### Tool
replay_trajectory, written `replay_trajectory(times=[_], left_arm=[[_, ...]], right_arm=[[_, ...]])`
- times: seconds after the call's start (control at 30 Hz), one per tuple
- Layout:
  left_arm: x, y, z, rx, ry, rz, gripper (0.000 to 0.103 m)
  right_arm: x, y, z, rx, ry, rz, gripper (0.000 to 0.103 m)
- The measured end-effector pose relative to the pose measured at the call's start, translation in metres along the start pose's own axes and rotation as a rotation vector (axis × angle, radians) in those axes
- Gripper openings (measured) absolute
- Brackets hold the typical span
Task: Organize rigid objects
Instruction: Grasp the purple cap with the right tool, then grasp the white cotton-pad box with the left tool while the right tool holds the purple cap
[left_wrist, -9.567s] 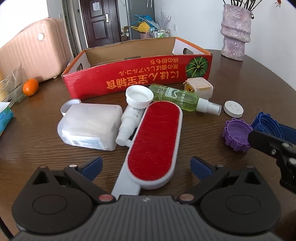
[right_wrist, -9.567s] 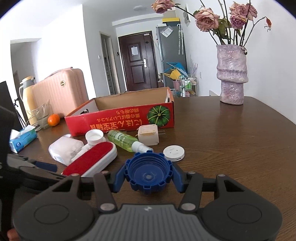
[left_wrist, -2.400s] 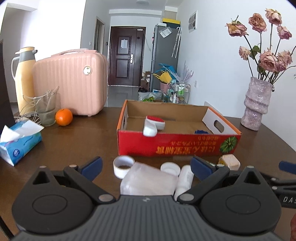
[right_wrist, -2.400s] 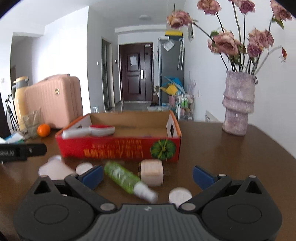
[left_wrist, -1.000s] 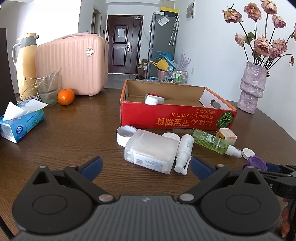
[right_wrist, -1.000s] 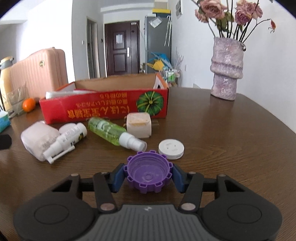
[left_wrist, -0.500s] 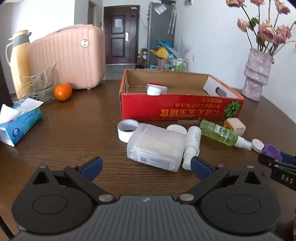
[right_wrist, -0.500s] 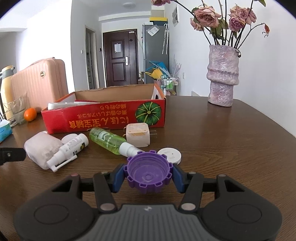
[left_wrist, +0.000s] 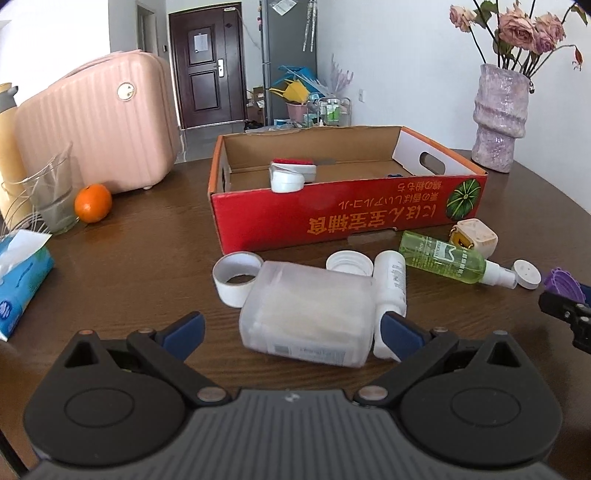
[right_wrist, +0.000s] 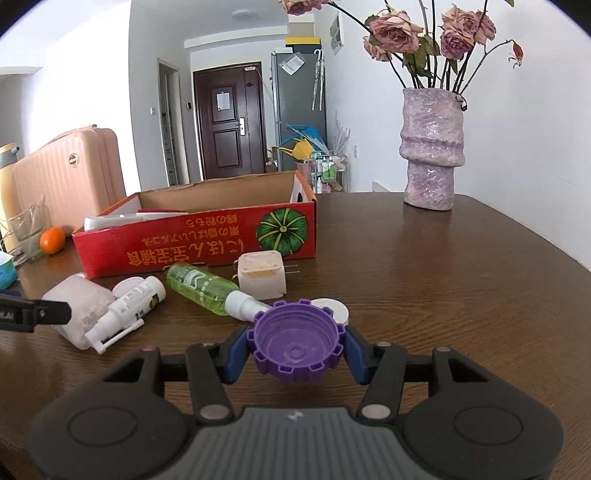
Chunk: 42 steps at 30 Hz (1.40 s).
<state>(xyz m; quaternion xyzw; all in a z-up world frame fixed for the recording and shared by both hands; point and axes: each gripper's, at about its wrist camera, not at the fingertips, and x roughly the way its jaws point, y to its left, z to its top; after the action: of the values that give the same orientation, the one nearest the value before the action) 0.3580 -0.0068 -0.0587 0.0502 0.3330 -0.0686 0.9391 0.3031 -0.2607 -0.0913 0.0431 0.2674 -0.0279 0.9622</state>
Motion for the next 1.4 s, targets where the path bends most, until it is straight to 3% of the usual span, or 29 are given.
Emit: replay_trajectory(times=[0.53,0.73,0.9,1.4], left_arm=[[0.04,0.013,0.002,-0.051,0.089,-0.068,0.103],[0.039,0.012,0.001,-0.049,0.061,-0.07,0.102],[0.041,0.004,-0.002,-0.001,0.052,-0.073,0.085],[0.016,-0.007,-0.014,0.02,-0.002,-0.034,0.084]], right_arm=[[0.007,0.001,-0.001,-0.002,0.026,0.002,0.053],[0.008,0.001,-0.002,-0.005,0.031,0.001,0.053],[0.008,0.002,-0.002,-0.008,0.029,0.0,0.053],[0.005,0.002,-0.002,-0.009,0.016,-0.001,0.053]])
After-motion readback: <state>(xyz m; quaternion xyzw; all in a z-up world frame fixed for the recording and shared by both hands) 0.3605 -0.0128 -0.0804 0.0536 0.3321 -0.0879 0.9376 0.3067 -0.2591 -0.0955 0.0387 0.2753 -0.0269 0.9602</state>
